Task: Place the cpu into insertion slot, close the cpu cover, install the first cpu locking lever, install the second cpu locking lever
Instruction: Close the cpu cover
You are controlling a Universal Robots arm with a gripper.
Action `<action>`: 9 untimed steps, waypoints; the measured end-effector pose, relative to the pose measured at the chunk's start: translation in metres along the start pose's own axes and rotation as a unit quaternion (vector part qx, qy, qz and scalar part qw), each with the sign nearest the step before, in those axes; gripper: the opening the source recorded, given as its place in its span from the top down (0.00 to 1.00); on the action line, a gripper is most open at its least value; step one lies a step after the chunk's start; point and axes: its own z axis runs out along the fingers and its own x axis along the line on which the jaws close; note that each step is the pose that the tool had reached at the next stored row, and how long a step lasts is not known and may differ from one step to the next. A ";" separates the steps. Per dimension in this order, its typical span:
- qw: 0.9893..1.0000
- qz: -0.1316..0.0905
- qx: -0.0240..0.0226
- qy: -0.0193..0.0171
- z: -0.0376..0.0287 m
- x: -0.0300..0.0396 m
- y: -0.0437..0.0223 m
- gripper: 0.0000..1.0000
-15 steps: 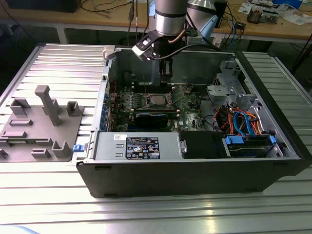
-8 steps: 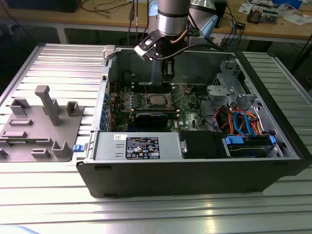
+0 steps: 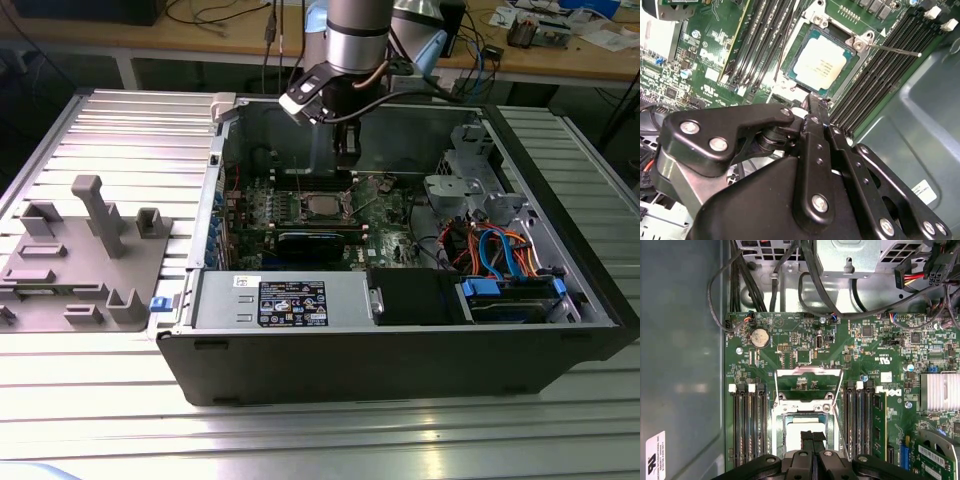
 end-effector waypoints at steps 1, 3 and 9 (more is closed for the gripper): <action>1.000 0.000 0.000 0.000 0.0000 0.0000 0.0014 0.89; 1.000 0.000 0.000 0.000 0.0000 0.0000 0.0041 0.89; 1.000 0.000 0.000 0.000 0.0002 0.0000 0.0103 0.89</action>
